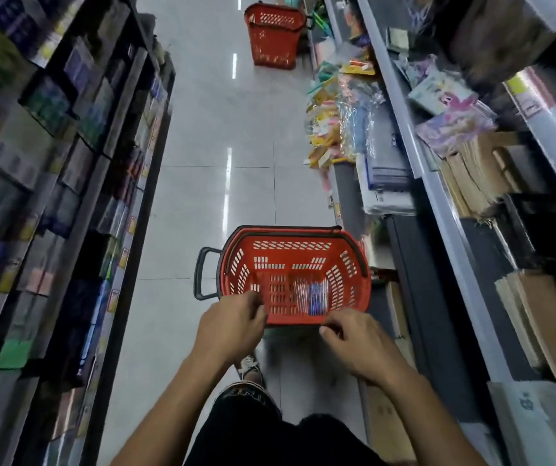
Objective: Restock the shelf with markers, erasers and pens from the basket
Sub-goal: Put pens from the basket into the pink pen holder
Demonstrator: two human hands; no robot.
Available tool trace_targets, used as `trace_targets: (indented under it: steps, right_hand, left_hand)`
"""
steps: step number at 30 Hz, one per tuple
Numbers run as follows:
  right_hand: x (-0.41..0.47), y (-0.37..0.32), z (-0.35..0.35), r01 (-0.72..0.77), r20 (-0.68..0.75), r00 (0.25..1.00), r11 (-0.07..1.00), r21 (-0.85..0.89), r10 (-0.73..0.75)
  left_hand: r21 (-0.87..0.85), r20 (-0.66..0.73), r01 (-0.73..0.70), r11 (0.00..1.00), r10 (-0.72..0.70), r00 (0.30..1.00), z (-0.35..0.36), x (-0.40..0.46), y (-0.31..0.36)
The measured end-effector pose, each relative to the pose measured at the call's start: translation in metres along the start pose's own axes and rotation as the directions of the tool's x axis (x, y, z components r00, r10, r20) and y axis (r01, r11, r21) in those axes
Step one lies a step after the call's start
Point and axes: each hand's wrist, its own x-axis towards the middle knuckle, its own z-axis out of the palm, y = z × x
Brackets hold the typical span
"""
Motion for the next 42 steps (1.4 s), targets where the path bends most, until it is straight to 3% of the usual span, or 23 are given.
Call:
trace_targets:
  steps: [13, 19, 27, 34, 42]
  right_hand:
    - [0.128, 0.044, -0.002, -0.131, 0.122, 0.986, 0.984, 0.122, 0.117]
    - [0.19, 0.105, 0.024, -0.166, 0.247, 0.963, 0.963, 0.211, 0.112]
    - [0.29, 0.192, 0.142, -0.361, 0.205, 0.925, 0.906, 0.223, 0.318]
    - [0.366, 0.244, 0.277, -0.61, 0.2, 0.791, 0.771, 0.184, 0.578]
    - [0.406, 0.263, 0.357, -0.642, 0.092, 0.763, 0.766, -0.011, 0.64]
  left_hand:
    - [0.021, 0.228, -0.029, 0.999, 0.024, 0.973, 0.029, 0.158, -0.004]
    - [-0.014, 0.296, 0.07, 0.997, -0.062, 0.953, 0.076, 0.208, 0.012]
    - [-0.071, 0.373, 0.272, 0.96, -0.227, 0.899, 0.218, 0.277, -0.02]
    - [-0.114, 0.455, 0.378, 0.919, -0.29, 0.842, 0.363, 0.321, -0.074]
    - [-0.211, 0.455, 0.464, 0.86, -0.334, 0.826, 0.431, 0.336, -0.113]
